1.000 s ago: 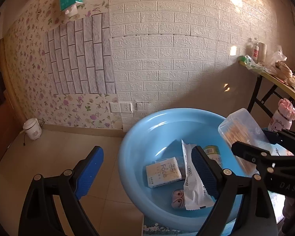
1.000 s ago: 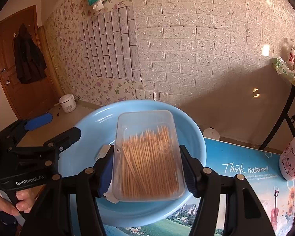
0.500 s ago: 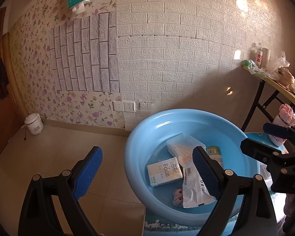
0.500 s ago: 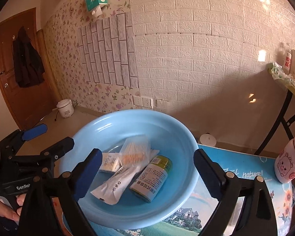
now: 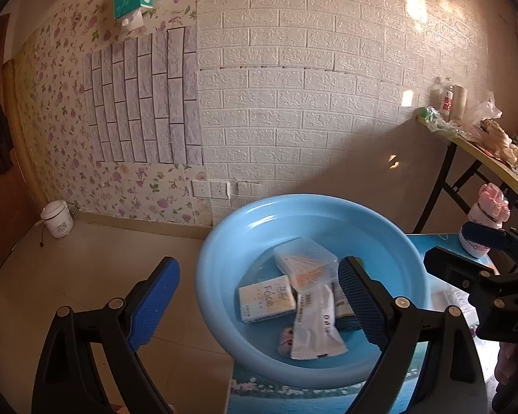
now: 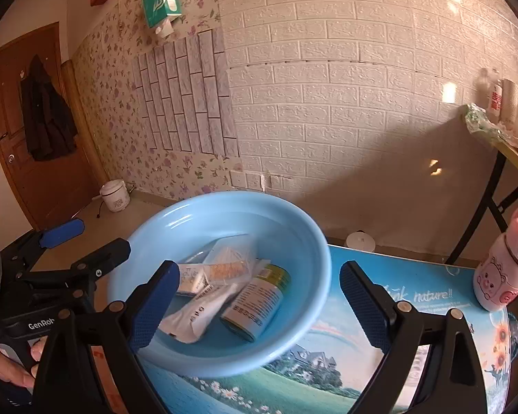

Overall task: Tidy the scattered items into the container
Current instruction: 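Withdraw both open tools from the basin back over the table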

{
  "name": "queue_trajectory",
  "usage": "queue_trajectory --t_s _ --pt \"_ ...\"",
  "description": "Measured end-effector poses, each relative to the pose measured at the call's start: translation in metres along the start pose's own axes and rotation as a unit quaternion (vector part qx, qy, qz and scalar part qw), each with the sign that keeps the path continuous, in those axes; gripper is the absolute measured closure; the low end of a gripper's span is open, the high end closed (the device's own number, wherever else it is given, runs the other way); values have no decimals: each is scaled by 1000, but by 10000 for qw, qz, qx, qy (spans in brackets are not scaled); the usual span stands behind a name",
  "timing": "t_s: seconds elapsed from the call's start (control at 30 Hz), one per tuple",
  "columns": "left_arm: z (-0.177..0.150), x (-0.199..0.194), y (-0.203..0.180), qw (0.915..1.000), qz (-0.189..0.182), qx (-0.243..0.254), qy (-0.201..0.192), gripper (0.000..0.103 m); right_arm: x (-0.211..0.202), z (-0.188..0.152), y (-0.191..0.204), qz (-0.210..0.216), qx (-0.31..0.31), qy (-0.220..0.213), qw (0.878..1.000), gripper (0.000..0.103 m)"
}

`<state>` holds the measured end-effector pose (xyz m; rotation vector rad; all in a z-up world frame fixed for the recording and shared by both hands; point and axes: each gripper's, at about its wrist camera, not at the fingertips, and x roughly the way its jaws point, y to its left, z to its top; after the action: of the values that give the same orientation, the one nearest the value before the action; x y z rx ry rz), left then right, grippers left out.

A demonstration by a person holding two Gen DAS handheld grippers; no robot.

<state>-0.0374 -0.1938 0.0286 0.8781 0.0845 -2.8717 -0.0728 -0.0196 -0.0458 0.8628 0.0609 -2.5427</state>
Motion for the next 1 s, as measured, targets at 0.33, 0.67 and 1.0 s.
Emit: queue_trajectory --t_s 0.33,0.67,1.0 --pt "-8 -13 -43 9997 -259 -15 9 6 -40 -20 -34 -336 103 25 9994 8" --pt "-30 -26 -87 9992 -379 -92 128 5 -75 -44 -67 -419 357 -31 9985 8" --pt "-56 -28 -125 9975 -654 101 232 3 -89 -84 -98 -705 668 133 9952 8"
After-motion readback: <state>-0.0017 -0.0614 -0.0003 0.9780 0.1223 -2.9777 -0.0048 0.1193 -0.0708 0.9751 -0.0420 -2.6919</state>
